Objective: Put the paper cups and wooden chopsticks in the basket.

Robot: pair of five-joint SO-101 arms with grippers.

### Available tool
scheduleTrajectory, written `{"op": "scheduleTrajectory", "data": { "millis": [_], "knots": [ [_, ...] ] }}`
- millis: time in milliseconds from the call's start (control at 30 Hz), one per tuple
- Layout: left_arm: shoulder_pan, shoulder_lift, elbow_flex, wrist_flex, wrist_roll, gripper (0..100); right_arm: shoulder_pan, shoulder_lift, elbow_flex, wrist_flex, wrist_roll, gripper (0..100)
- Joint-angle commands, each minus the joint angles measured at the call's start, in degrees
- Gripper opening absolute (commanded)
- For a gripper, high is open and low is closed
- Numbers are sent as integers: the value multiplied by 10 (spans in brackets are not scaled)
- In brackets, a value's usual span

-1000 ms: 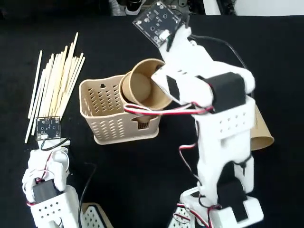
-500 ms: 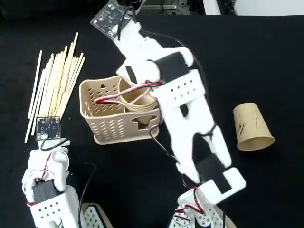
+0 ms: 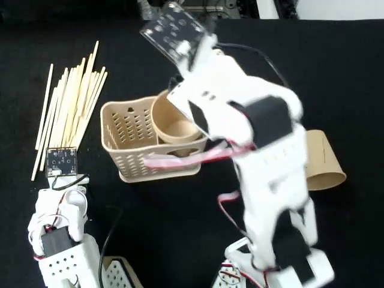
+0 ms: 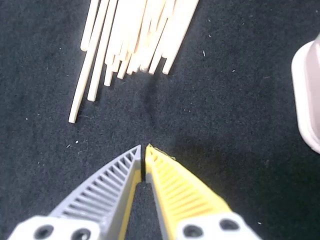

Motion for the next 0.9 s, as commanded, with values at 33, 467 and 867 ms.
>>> {"op": "scheduleTrajectory", "data": {
  "millis": [33, 467, 867],
  "knots": [
    [7, -4, 10, -4, -4, 33, 6, -102, 125, -54, -8, 11],
    [6, -4, 10, -4, -4, 33, -14, -455, 939, -523, 20, 12],
    [6, -4, 10, -4, -4, 33, 14, -470, 554, -272, 39, 14]
  ]
}}
